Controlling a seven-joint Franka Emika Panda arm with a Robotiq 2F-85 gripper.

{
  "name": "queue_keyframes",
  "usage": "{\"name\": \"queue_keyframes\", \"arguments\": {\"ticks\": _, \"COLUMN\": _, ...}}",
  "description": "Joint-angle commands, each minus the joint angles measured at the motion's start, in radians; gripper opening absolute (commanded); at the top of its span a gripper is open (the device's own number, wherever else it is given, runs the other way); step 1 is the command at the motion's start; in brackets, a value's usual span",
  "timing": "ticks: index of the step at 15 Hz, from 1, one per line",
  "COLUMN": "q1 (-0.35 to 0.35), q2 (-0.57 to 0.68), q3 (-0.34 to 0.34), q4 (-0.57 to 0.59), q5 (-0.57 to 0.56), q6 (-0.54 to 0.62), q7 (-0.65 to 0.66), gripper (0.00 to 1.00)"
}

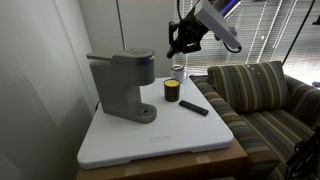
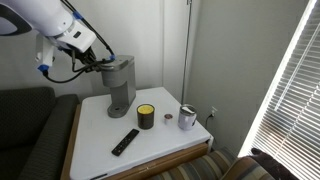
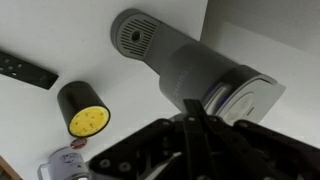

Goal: Open the top compartment of the coffee maker.

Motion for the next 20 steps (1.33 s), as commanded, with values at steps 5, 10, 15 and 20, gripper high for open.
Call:
{"name": "queue_keyframes", "arguments": {"ticks": 5, "q1": -0.039, "q2": 0.112, "q3": 0.012, "q4": 0.192, "q5": 0.404, "q6": -0.018, "q7": -0.315, "gripper": 0.00}}
{"name": "queue_keyframes", "arguments": {"ticks": 10, "q1": -0.037, "q2": 0.160, "q3": -0.019, "q4": 0.213, "q5": 0.508, "q6": -0.037, "q7": -0.406, "gripper": 0.00}}
{"name": "queue_keyframes", "arguments": {"ticks": 15, "q1": -0.028, "q2": 0.213, "q3": -0.048, "q4": 0.283, "q5": 0.692, "q6": -0.082, "q7": -0.510, "gripper": 0.00}}
{"name": "queue_keyframes", "arguments": {"ticks": 20, "q1": -0.028, "q2": 0.248, "q3": -0.068, "q4": 0.296, "q5": 0.814, "q6": -0.171, "q7": -0.546, "gripper": 0.00}}
